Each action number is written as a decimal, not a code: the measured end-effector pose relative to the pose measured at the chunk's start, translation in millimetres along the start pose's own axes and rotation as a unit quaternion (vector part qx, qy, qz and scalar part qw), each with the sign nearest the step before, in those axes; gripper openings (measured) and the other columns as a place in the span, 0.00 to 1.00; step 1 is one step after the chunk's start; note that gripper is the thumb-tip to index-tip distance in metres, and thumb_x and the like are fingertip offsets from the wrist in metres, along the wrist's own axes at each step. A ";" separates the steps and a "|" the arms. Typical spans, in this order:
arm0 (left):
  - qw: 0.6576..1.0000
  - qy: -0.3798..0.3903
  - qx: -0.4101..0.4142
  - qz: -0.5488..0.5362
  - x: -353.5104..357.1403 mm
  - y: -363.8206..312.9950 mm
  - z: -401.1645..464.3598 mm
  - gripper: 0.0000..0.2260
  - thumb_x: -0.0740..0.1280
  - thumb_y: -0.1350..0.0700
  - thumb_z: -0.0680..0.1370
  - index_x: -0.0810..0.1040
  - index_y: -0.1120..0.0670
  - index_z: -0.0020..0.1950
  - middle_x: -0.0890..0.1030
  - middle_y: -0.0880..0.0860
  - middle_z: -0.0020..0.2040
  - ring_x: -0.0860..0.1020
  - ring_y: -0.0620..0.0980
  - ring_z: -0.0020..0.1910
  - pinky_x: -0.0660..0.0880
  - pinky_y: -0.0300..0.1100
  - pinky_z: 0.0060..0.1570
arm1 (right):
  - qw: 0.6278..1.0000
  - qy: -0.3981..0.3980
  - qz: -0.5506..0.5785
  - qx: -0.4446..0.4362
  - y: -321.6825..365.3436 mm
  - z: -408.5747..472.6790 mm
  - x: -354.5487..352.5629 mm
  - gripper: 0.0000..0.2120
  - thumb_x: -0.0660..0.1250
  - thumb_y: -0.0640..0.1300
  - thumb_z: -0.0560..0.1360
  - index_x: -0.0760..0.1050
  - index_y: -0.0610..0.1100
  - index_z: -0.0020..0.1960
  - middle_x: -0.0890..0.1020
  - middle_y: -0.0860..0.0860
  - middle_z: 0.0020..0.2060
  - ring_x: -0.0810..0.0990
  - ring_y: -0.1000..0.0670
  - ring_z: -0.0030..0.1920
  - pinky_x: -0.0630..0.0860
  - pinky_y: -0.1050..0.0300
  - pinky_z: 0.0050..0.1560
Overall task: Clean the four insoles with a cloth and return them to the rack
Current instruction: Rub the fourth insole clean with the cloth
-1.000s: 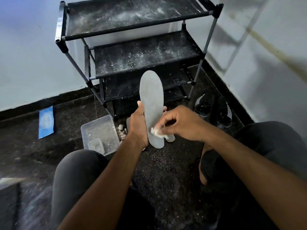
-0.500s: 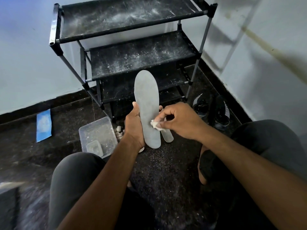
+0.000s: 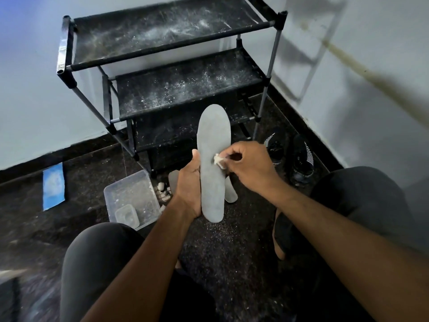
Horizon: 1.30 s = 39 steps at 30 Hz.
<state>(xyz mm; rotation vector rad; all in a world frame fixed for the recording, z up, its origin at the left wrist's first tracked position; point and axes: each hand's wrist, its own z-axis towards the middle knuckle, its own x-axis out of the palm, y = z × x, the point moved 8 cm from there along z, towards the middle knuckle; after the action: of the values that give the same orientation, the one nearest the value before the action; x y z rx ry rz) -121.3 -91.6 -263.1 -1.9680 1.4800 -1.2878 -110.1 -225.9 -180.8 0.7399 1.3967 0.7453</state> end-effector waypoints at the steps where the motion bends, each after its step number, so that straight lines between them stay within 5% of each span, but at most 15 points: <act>1: 1.000 0.008 -0.003 0.013 4.1 1.0 -1.6 0.31 0.49 0.38 0.86 0.87 0.55 0.51 0.84 0.56 0.42 0.82 0.51 0.38 0.79 0.45 0.40 | 1.000 0.025 -0.006 0.003 -2.4 -3.4 7.5 0.06 0.75 0.40 0.72 0.83 0.45 0.48 0.84 0.54 0.46 0.81 0.60 0.43 0.79 0.63 0.49; 5: 0.999 0.002 -0.003 0.044 5.8 -0.1 -5.0 0.29 0.50 0.38 0.85 0.81 0.58 0.61 0.86 0.55 0.45 0.85 0.51 0.39 0.81 0.44 0.34 | 0.983 0.181 0.026 -0.009 2.1 -15.5 35.6 0.05 0.77 0.40 0.70 0.85 0.45 0.45 0.86 0.55 0.41 0.83 0.60 0.42 0.79 0.67 0.45; 11: 0.997 -0.006 0.007 0.079 9.6 1.0 -9.7 0.28 0.50 0.39 0.86 0.81 0.58 0.59 0.83 0.57 0.41 0.82 0.50 0.35 0.80 0.43 0.33 | 1.000 0.006 0.018 0.006 -7.1 0.3 9.5 0.05 0.76 0.40 0.71 0.84 0.45 0.46 0.84 0.56 0.41 0.81 0.61 0.40 0.76 0.69 0.41; 17: 0.999 0.004 -0.017 0.027 9.0 1.1 -9.0 0.26 0.52 0.40 0.85 0.80 0.58 0.65 0.86 0.56 0.46 0.85 0.52 0.39 0.82 0.44 0.33 | 0.971 0.223 0.081 -0.017 6.8 -13.5 36.5 0.07 0.78 0.39 0.68 0.85 0.43 0.45 0.86 0.51 0.39 0.85 0.53 0.42 0.81 0.60 0.46; 23: 0.999 0.005 -0.017 0.049 10.5 6.8 -7.5 0.28 0.51 0.39 0.86 0.79 0.59 0.65 0.85 0.56 0.44 0.83 0.50 0.37 0.81 0.44 0.35 | 0.999 0.023 -0.017 -0.031 -0.3 0.5 13.0 0.04 0.75 0.41 0.71 0.84 0.47 0.44 0.82 0.58 0.41 0.79 0.62 0.40 0.72 0.72 0.41; 26: 0.999 0.000 -0.020 0.043 4.2 4.5 -4.8 0.29 0.52 0.39 0.85 0.77 0.60 0.69 0.85 0.56 0.48 0.85 0.52 0.41 0.82 0.45 0.37 | 0.989 0.142 0.015 -0.036 3.5 -7.3 30.6 0.06 0.76 0.38 0.70 0.85 0.47 0.45 0.84 0.56 0.40 0.81 0.62 0.39 0.74 0.71 0.42; 30: 0.999 -0.002 -0.029 -0.017 -4.6 -1.6 -2.6 0.31 0.52 0.36 0.84 0.79 0.59 0.67 0.83 0.60 0.58 0.83 0.58 0.53 0.82 0.51 0.48 | 0.919 0.390 -0.040 -0.048 8.1 -30.4 49.7 0.07 0.78 0.40 0.68 0.86 0.47 0.45 0.86 0.57 0.40 0.82 0.61 0.42 0.78 0.64 0.49; 33: 1.000 0.000 -0.021 -0.011 -6.4 -3.4 -0.4 0.30 0.51 0.36 0.84 0.80 0.58 0.65 0.84 0.59 0.58 0.84 0.57 0.51 0.83 0.49 0.45 | 0.957 0.286 0.026 -0.042 13.1 -14.1 31.0 0.07 0.77 0.40 0.69 0.85 0.44 0.47 0.86 0.57 0.40 0.82 0.62 0.41 0.77 0.67 0.45; 36: 1.000 0.003 -0.018 0.011 -3.9 -2.3 1.1 0.28 0.50 0.39 0.86 0.82 0.57 0.59 0.86 0.56 0.46 0.85 0.51 0.38 0.82 0.43 0.35 | 0.987 0.147 0.056 -0.042 13.6 -3.9 15.2 0.06 0.78 0.39 0.68 0.85 0.43 0.45 0.86 0.56 0.40 0.83 0.61 0.41 0.78 0.66 0.46; 39: 1.000 0.003 -0.014 0.006 -4.2 -3.7 2.5 0.28 0.51 0.39 0.86 0.82 0.57 0.59 0.86 0.57 0.49 0.86 0.54 0.43 0.83 0.45 0.39 | 0.980 0.190 0.023 -0.048 15.9 -15.7 32.6 0.06 0.78 0.38 0.68 0.85 0.43 0.44 0.83 0.58 0.38 0.80 0.64 0.36 0.74 0.72 0.39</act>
<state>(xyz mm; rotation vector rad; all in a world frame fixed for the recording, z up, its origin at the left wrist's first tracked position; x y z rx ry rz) -117.3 -87.0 -263.6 -1.9707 1.5175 -1.2761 -125.0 -189.8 -187.1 0.5743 1.6761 1.0222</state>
